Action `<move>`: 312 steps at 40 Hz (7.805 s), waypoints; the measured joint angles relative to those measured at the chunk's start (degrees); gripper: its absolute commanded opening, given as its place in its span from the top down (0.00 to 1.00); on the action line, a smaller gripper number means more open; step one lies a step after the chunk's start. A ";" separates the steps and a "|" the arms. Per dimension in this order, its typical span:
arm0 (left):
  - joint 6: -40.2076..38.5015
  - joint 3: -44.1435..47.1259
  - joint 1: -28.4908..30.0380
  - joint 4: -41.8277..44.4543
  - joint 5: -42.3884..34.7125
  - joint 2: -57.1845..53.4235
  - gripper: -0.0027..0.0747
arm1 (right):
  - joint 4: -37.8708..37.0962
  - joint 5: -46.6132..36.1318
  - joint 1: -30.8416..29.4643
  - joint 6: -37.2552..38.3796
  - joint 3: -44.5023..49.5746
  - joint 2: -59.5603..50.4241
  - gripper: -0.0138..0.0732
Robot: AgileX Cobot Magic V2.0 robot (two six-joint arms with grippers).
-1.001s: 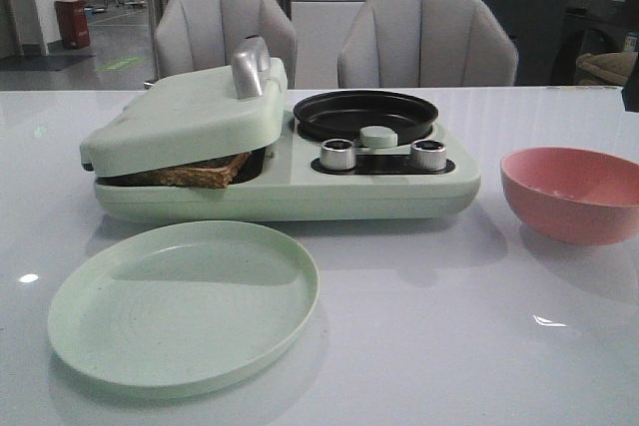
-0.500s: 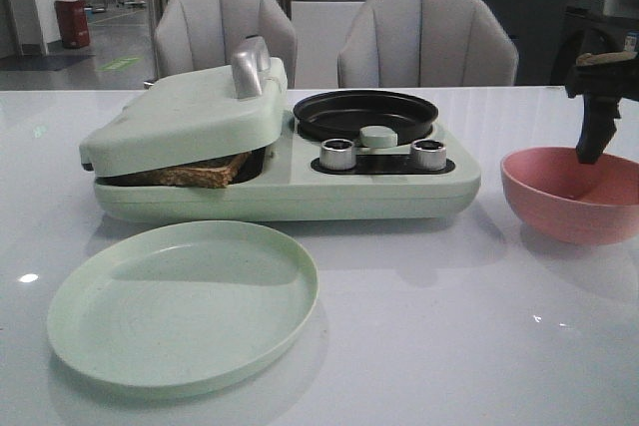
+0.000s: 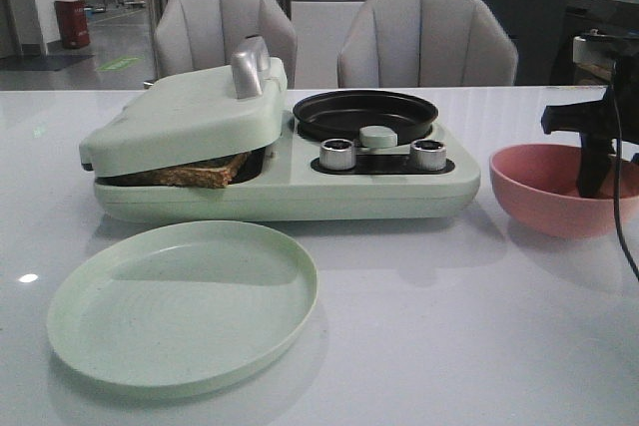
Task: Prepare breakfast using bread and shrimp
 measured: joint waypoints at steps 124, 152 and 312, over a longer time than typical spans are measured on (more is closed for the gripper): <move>0.00 0.00 0.00 0.00 0.00 0.00 0.82 | -10.41 -98.07 18.09 -55.00 -3.10 14.83 0.68; 0.00 0.00 0.00 0.00 0.00 0.00 0.82 | 20.03 -72.35 17.42 -26.84 -8.60 11.27 0.68; 0.00 0.00 0.00 0.00 0.00 0.00 0.82 | 17.65 -23.52 17.94 -25.17 65.31 -102.98 0.34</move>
